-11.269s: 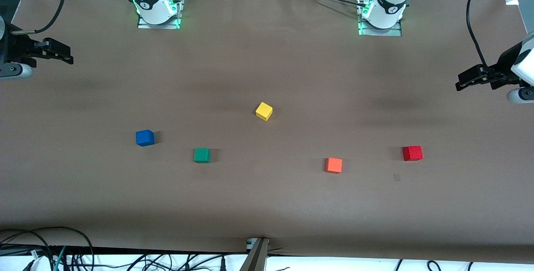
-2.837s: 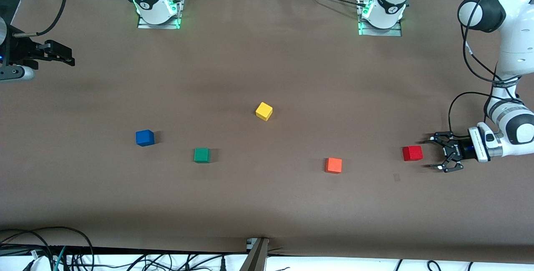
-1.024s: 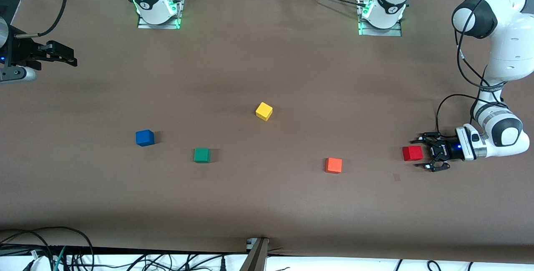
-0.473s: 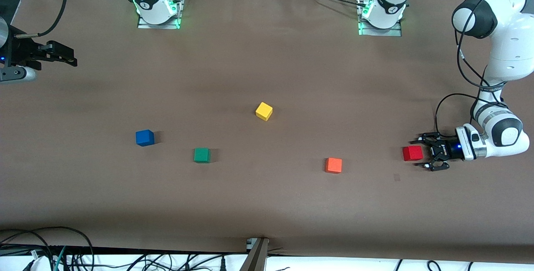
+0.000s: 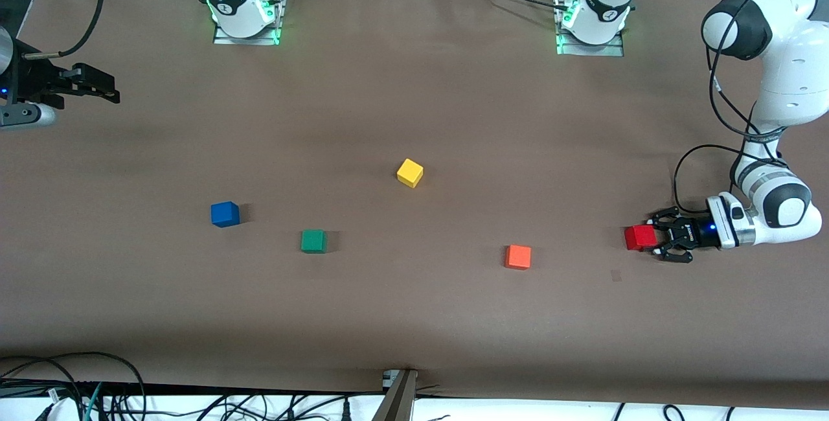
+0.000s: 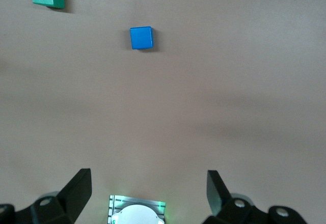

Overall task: Pass red block to right arm, stack on blue
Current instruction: 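Carry the red cube toward the right gripper while the right gripper approaches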

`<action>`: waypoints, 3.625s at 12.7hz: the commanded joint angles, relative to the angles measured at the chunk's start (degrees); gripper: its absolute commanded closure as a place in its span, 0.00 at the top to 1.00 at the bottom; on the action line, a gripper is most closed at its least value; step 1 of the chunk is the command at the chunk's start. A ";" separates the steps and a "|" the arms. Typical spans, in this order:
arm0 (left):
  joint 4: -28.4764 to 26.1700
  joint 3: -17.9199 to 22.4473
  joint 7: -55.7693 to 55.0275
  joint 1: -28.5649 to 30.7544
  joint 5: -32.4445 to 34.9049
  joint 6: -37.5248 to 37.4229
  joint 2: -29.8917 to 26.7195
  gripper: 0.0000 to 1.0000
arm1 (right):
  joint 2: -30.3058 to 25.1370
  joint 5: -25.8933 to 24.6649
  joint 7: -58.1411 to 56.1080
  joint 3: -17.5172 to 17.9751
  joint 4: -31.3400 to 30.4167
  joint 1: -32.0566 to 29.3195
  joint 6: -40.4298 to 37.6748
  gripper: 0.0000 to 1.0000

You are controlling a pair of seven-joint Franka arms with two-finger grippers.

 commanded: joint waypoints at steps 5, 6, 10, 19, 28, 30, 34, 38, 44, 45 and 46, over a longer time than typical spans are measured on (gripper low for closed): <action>0.96 -2.16 1.69 -0.67 -3.20 -2.58 -0.67 0.00 | 0.36 0.99 -0.16 0.11 1.05 -0.35 -0.62 1.00; 0.96 -3.30 -0.50 -0.76 -3.20 -3.45 -0.94 0.00 | 0.36 0.99 -0.16 0.11 1.05 -0.35 -0.70 1.00; -0.09 -11.47 -7.81 -0.85 -3.55 -4.43 -3.39 0.00 | 0.36 1.16 -0.50 0.11 1.05 -0.35 -0.44 1.00; -1.76 -23.42 -30.14 -13.23 -8.21 9.61 -10.26 0.00 | 6.07 15.64 -0.86 0.20 3.60 -0.52 -1.06 1.00; -1.77 -40.21 -36.30 -27.55 -11.99 47.73 -10.70 0.00 | 14.85 45.68 -1.30 0.11 3.52 -2.28 -3.78 1.00; -1.33 -40.49 -36.30 -31.33 -15.84 53.20 -10.70 0.00 | 16.61 51.67 -1.21 0.11 3.52 -2.28 -3.78 1.00; 0.08 -40.75 -37.26 -37.66 -20.51 61.75 -10.87 0.00 | 20.22 58.35 -1.74 0.28 3.60 -3.25 -3.17 1.00; -1.68 -42.42 -37.26 -39.25 -27.01 64.12 -17.01 0.00 | 22.06 61.17 -1.92 0.37 3.60 -3.08 -2.12 1.00; -1.24 -42.60 -37.26 -43.29 -27.63 66.39 -17.37 0.00 | 24.62 64.44 2.81 0.72 3.78 -0.79 1.05 1.00; -1.07 -42.43 -37.26 -44.43 -27.90 67.63 -17.29 0.00 | 24.53 64.88 3.53 0.81 3.78 -0.70 1.14 1.00; -0.89 -42.34 -37.26 -44.88 -27.81 67.81 -17.20 0.00 | 24.53 65.66 3.53 0.81 3.78 -0.18 1.14 1.00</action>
